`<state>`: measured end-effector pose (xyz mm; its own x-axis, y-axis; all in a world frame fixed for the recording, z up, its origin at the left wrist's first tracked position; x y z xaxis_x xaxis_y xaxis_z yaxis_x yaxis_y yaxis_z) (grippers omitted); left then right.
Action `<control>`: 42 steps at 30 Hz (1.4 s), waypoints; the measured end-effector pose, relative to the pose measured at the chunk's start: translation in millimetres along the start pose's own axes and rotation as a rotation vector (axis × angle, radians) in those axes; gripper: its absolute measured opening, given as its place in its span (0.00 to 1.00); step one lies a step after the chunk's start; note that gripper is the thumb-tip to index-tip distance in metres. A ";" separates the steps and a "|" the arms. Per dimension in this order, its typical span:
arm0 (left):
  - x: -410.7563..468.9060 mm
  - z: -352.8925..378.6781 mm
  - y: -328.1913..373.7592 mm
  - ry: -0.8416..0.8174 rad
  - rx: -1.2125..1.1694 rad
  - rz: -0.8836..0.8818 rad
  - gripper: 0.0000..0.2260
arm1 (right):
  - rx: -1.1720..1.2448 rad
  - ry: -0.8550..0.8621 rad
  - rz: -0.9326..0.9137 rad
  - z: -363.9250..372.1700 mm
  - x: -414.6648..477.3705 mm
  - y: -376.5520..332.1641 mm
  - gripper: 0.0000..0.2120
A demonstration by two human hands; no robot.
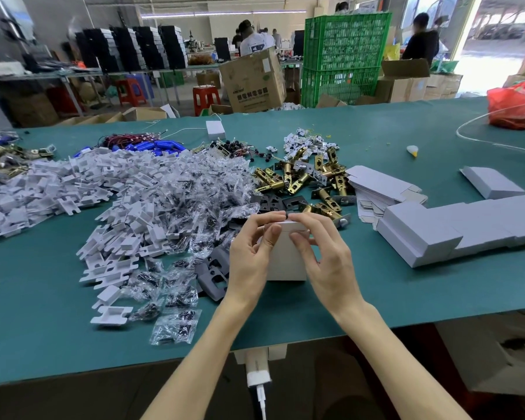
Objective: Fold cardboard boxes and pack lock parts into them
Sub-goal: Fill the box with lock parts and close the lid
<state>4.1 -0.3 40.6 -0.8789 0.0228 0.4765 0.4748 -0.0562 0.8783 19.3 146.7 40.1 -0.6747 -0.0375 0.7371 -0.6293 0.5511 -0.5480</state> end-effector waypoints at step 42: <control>-5.4 13.6 2.2 -0.018 -0.006 -0.075 0.07 | 0.028 -0.104 0.036 -3.8 1.7 -4.2 0.16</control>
<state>10.6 13.1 40.4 -0.9108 0.0452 0.4103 0.4075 -0.0597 0.9112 22.4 147.5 45.2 -0.7329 -0.1053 0.6722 -0.6131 0.5305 -0.5854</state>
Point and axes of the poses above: each hand's wrist, its own x-axis towards the middle knuckle, its own z-axis out of the palm, y = z × x, the point moved 2 cm from there along x, towards the middle knuckle, and after that the axes turned 2 degrees about -y, right-handed, at the moved point
